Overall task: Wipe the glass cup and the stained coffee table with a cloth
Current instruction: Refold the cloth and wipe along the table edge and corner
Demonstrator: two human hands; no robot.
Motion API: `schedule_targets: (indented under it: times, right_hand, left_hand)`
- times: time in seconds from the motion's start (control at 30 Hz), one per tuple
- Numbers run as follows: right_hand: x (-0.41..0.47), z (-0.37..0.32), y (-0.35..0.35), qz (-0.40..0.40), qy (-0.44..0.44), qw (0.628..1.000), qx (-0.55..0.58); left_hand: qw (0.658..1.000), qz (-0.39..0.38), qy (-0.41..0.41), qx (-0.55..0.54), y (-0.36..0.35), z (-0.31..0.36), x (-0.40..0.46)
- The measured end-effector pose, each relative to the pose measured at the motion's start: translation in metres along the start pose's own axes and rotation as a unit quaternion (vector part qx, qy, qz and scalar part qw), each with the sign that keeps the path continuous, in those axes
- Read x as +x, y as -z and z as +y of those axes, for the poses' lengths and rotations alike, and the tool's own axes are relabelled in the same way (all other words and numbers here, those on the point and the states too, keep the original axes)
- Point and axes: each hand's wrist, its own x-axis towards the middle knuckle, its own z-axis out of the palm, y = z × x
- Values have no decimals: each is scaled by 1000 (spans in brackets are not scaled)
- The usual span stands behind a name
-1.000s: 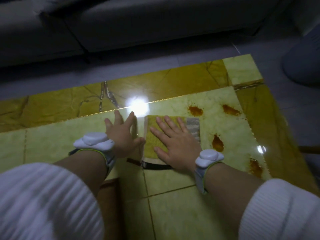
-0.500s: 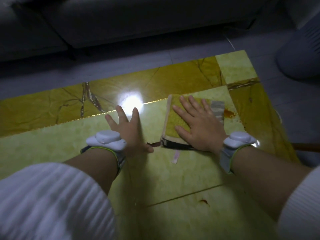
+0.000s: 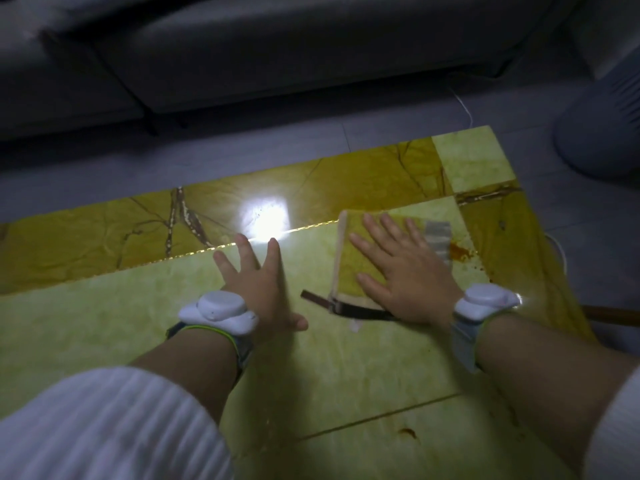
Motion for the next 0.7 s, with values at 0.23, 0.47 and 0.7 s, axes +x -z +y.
schedule_targets:
  times: [0.23, 0.47, 0.7]
  right_hand:
    - [35, -55, -2, 48, -133, 990, 22]
    - [-1, -18, -2, 7, 30, 1000, 0]
    - [43, -42, -1, 37, -146, 988, 23]
  left_hand:
    - [1000, 11, 9, 6, -2, 2, 1]
    - [1000, 6, 7, -2, -1, 1, 0]
    - [1000, 2, 7, -5, 0, 1, -1]
